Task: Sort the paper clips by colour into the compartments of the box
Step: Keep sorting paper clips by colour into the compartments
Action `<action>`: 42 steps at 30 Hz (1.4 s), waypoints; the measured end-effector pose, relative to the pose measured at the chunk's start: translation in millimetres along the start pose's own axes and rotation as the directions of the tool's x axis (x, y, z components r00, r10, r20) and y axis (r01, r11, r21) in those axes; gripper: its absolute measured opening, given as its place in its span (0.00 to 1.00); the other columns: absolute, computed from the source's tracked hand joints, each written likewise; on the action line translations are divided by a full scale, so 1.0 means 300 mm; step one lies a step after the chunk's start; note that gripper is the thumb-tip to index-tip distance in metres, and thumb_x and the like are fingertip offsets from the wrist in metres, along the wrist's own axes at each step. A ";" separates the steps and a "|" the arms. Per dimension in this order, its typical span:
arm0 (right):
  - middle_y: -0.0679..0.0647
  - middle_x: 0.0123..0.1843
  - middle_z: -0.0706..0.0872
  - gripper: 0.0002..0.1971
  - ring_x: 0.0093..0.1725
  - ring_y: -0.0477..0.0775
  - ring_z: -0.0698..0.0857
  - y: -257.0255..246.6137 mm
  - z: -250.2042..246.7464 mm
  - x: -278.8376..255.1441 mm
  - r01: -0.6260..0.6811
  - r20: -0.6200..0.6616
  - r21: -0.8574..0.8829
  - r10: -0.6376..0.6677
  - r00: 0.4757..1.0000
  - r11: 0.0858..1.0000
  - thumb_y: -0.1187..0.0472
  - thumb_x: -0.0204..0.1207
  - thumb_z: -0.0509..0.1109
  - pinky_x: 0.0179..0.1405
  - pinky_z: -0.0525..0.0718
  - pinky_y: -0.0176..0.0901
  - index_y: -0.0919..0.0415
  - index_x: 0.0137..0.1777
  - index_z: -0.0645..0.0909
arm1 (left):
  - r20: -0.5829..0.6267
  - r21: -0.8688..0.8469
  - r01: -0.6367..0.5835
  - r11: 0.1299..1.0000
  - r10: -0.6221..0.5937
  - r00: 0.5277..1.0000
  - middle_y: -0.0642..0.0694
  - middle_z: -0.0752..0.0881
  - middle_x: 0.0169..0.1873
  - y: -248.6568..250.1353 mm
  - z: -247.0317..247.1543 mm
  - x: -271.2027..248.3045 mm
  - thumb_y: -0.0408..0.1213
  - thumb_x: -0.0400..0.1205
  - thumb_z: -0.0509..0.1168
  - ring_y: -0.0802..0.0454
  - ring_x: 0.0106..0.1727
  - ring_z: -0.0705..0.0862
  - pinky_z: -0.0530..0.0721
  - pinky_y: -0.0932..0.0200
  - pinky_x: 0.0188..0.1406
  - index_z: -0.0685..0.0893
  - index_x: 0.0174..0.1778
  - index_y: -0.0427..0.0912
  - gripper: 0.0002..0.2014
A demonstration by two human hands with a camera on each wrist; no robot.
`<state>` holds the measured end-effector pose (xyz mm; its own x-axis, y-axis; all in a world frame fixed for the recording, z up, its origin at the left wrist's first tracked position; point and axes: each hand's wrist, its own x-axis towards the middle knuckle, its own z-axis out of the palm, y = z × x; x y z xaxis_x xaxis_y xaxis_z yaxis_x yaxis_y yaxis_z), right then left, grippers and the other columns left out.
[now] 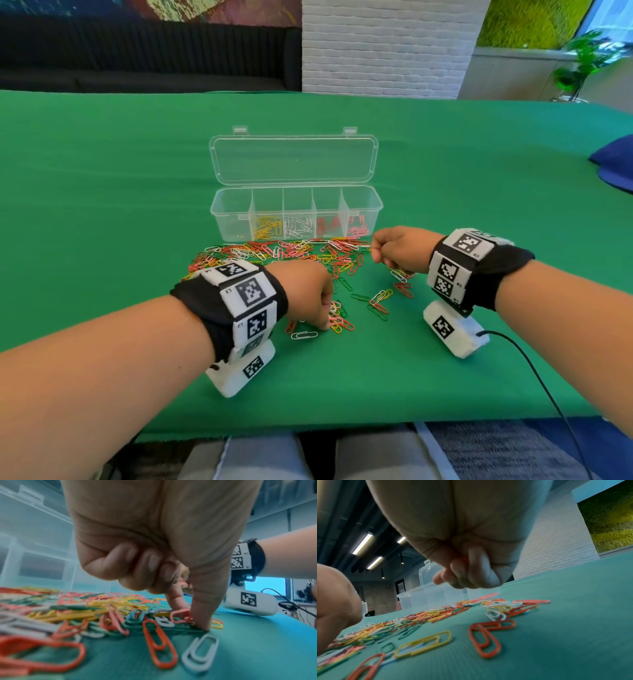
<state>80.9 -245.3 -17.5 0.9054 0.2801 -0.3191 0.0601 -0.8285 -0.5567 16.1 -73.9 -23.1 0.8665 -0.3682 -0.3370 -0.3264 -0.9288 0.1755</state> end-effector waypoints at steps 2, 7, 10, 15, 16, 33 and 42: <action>0.50 0.26 0.72 0.17 0.25 0.47 0.68 0.002 0.000 -0.002 0.006 0.008 -0.009 -0.006 1.000 1.000 0.74 0.76 0.50 0.24 0.65 0.36 0.56 0.32 0.72 | 0.022 -0.076 -0.005 0.997 0.007 1.000 0.57 0.79 0.27 -0.014 0.002 0.001 0.44 0.75 0.73 0.62 0.27 0.74 0.70 0.68 0.24 0.85 0.39 0.49 0.05; 0.50 0.25 0.71 0.17 0.23 0.46 0.66 -0.009 -0.004 -0.008 0.048 0.023 -0.007 -0.048 0.999 0.999 0.73 0.77 0.50 0.24 0.64 0.35 0.57 0.32 0.73 | 0.037 -0.261 0.060 0.963 -0.052 0.998 0.55 0.81 0.30 -0.093 -0.038 -0.015 0.48 0.75 0.72 0.58 0.30 0.75 0.74 0.64 0.33 0.86 0.39 0.48 0.08; 0.49 0.25 0.70 0.17 0.24 0.46 0.65 -0.031 0.009 -0.007 0.091 0.080 -0.047 -0.087 0.993 0.995 0.68 0.79 0.53 0.24 0.65 0.35 0.55 0.32 0.76 | 0.047 -0.462 0.127 0.878 -0.118 0.992 0.48 0.77 0.30 -0.152 -0.070 -0.030 0.45 0.78 0.68 0.52 0.28 0.71 0.72 0.62 0.32 0.81 0.35 0.48 0.08; 0.41 0.30 0.75 0.07 0.30 0.37 0.72 -0.093 0.059 -0.023 0.261 0.179 -0.286 -0.216 0.960 0.922 0.62 0.78 0.64 0.34 0.71 0.33 0.50 0.40 0.78 | 0.049 -0.837 0.158 0.524 -0.215 0.975 0.43 0.78 0.31 -0.212 -0.066 -0.034 0.24 0.78 0.62 0.55 0.26 0.71 0.68 0.70 0.19 0.72 0.27 0.43 0.15; 0.41 0.29 0.75 0.06 0.30 0.37 0.72 -0.104 0.070 -0.028 0.288 0.200 -0.320 -0.233 0.952 0.902 0.61 0.77 0.65 0.33 0.71 0.33 0.50 0.40 0.78 | 0.043 -0.867 0.150 0.475 -0.227 0.973 0.42 0.79 0.29 -0.219 -0.060 -0.035 0.22 0.77 0.62 0.56 0.26 0.72 0.69 0.71 0.17 0.70 0.26 0.42 0.16; 0.41 0.30 0.77 0.06 0.29 0.36 0.72 -0.124 0.134 -0.010 0.320 0.302 -0.465 -0.192 0.934 0.825 0.54 0.74 0.73 0.28 0.68 0.30 0.51 0.38 0.79 | 0.065 -0.946 0.126 0.299 -0.206 0.976 0.52 0.73 0.15 -0.252 -0.037 -0.062 0.26 0.81 0.62 0.61 0.16 0.68 0.64 0.71 0.13 0.67 0.30 0.44 0.17; 0.57 0.39 0.81 0.11 0.28 0.50 0.72 -0.085 0.027 0.048 0.112 0.120 -0.216 -0.088 0.989 0.970 0.64 0.76 0.62 0.27 0.73 0.37 0.54 0.33 0.69 | 0.125 -0.908 0.210 0.362 -0.245 0.961 0.48 0.76 0.22 -0.267 -0.050 -0.058 0.25 0.79 0.64 0.60 0.18 0.69 0.65 0.71 0.14 0.70 0.32 0.43 0.14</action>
<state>88.9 -216.1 -14.1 0.8394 0.4080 -0.3590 0.2506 -0.8768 -0.4103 32.8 7.4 -17.4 0.8658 -0.1319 -0.4827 0.4070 -0.3757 0.8326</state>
